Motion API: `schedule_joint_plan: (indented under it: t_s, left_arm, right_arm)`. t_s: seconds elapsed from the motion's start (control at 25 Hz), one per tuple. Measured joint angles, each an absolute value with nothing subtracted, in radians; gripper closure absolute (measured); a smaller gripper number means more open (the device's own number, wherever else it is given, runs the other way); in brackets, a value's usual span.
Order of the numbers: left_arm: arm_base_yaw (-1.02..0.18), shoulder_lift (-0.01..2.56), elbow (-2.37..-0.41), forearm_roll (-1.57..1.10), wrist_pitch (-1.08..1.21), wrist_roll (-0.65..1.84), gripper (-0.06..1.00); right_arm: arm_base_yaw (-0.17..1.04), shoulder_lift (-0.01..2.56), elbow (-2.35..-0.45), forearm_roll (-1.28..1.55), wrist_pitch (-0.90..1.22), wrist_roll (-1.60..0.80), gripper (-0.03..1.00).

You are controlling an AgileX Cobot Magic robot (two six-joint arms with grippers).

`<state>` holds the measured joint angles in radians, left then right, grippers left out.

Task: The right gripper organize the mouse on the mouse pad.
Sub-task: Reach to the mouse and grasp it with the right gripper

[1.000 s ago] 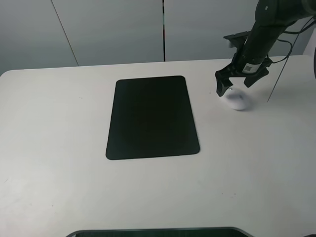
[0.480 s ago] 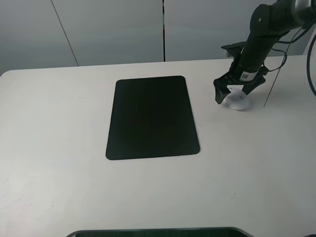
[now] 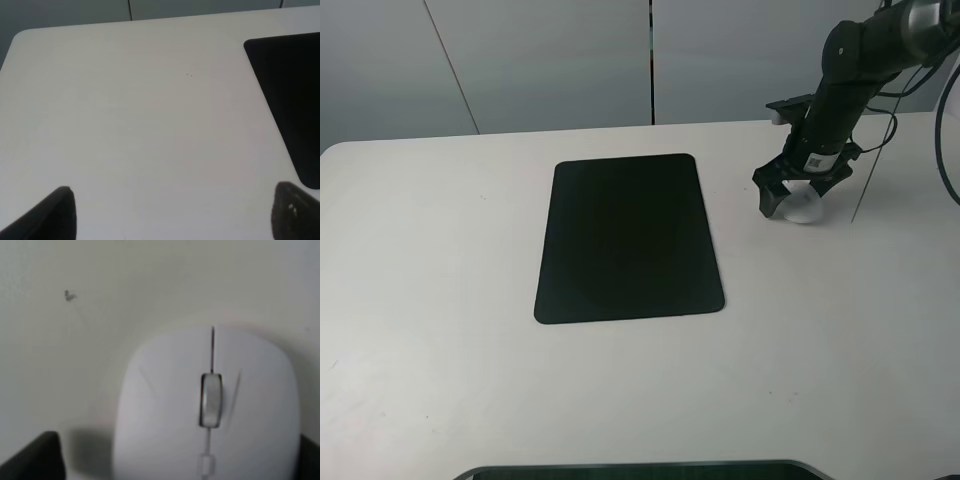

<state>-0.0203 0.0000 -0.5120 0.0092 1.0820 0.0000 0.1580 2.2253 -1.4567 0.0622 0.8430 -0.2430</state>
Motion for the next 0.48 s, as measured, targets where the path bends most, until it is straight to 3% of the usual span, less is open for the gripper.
schedule_joint_plan:
  t_s: [0.08,0.48]
  left_arm:
    - [-0.02,0.0,-0.512,0.009,1.082,0.0,0.2]
    - [-0.02,0.0,-0.512,0.009,1.082,0.0,0.2]
  right_arm:
    - [0.158,2.225,-1.457,0.055,0.843,-0.243,0.51]
    - [0.158,2.225,-1.457,0.042,0.843,-0.243,0.5]
